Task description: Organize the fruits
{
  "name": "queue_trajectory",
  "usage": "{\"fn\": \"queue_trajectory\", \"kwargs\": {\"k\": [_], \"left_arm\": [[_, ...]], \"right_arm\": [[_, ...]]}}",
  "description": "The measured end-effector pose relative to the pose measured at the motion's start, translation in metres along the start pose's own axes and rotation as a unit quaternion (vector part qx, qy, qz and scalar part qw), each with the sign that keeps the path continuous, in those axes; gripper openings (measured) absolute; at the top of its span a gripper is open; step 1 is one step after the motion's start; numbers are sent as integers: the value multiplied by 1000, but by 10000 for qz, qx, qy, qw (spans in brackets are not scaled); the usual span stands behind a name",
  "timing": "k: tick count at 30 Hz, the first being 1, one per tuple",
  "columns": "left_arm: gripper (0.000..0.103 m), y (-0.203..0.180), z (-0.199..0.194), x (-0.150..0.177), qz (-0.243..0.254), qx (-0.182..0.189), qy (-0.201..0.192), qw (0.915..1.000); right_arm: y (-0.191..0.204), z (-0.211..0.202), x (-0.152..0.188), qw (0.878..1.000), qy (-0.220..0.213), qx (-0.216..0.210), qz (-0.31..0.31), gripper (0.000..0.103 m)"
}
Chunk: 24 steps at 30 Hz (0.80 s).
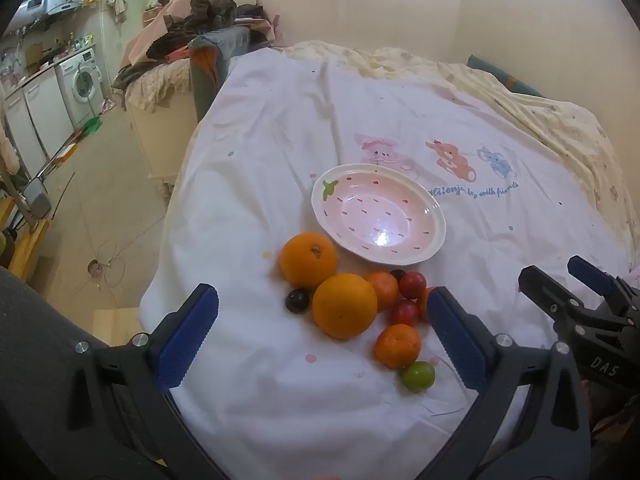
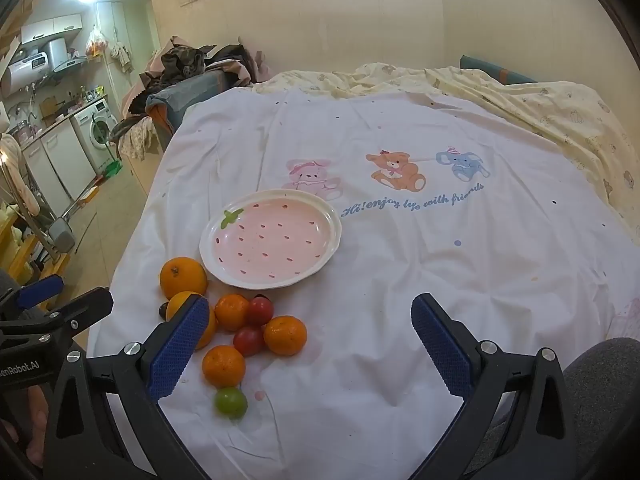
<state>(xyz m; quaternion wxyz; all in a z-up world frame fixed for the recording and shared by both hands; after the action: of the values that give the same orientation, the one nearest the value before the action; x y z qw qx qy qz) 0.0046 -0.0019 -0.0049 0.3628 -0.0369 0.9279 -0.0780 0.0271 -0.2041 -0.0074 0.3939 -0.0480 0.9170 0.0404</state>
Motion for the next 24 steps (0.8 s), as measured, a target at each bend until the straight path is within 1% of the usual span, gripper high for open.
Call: {"fn": "queue_trajectory", "kwargs": {"k": [24], "left_arm": [[103, 0, 2, 0, 15, 26, -24, 10000]], "right_arm": [[-2, 1, 0, 10000, 13, -8, -4, 103]]}}
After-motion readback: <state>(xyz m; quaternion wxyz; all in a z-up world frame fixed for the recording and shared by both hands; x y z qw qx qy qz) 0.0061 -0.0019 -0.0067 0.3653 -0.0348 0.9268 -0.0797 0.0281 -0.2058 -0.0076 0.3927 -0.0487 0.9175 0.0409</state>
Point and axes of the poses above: each gripper's, at about its wrist camera, not at the fingertips, and z roughly the way its jaws point, y to its left, x to its underside, the point moved 1 cm from there along z, roughly the way its jaws point, and after that the axes turned 6 degrees about x, right-handed, at the moved point
